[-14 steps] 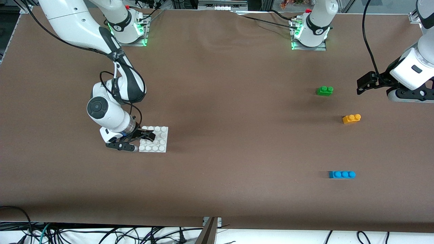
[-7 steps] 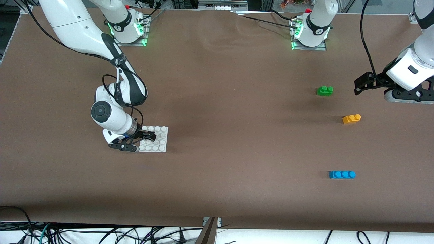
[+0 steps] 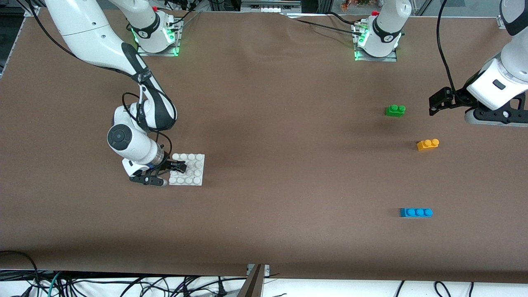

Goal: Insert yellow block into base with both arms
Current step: 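Grasp the white base plate edge with the right gripper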

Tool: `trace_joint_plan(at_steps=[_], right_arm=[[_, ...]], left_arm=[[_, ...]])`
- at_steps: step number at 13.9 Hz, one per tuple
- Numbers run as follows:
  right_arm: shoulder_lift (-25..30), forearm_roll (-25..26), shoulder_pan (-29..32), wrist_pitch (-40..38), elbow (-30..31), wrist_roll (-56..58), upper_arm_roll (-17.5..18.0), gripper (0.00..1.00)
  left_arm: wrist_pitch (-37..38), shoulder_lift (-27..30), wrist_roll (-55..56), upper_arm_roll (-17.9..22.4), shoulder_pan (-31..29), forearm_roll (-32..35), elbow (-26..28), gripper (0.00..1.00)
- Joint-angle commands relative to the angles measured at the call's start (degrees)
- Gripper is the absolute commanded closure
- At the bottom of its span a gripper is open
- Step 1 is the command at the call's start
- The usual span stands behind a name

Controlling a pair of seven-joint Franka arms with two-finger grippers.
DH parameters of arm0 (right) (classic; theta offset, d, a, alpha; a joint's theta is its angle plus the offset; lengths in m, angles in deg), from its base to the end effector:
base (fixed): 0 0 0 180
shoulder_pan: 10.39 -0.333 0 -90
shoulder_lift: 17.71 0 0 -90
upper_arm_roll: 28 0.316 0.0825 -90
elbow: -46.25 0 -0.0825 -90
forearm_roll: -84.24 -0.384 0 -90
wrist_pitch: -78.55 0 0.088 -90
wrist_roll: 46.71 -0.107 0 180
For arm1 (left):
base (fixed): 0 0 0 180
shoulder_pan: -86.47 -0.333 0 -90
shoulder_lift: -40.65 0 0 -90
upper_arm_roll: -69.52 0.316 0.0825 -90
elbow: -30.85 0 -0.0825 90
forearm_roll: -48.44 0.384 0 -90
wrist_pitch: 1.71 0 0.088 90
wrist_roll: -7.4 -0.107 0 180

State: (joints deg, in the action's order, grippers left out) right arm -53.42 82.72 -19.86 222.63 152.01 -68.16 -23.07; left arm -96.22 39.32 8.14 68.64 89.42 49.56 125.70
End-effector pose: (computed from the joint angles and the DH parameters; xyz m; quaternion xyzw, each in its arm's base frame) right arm 0.6287 0.1578 0.1908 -0.9959 0.0806 -0.0124 0.0386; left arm 0.5642 -0.0357 0.5782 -0.9995 0.0279 0.0142 0.0101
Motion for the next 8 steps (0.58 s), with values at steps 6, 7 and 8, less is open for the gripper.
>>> trace_joint_plan(at_steps=[6,7,8], right_arm=[[-1.65,-0.59,0.50,1.64,-0.90,0.00,0.78,0.17],[-1.65,-0.42,0.50,1.64,-0.99,0.00,0.86,0.17],[-1.65,-0.33,0.33,1.64,-1.08,0.09,0.95,0.16]], left_arm=[[1.43,-1.49,-1.27,0.27,-1.02,-1.55,-2.04,0.00],[1.35,-1.49,-1.27,0.27,-1.02,-1.55,-2.04,0.00],[1.43,-1.49,-1.27,0.27,-1.02,-1.55,-2.04,0.00]])
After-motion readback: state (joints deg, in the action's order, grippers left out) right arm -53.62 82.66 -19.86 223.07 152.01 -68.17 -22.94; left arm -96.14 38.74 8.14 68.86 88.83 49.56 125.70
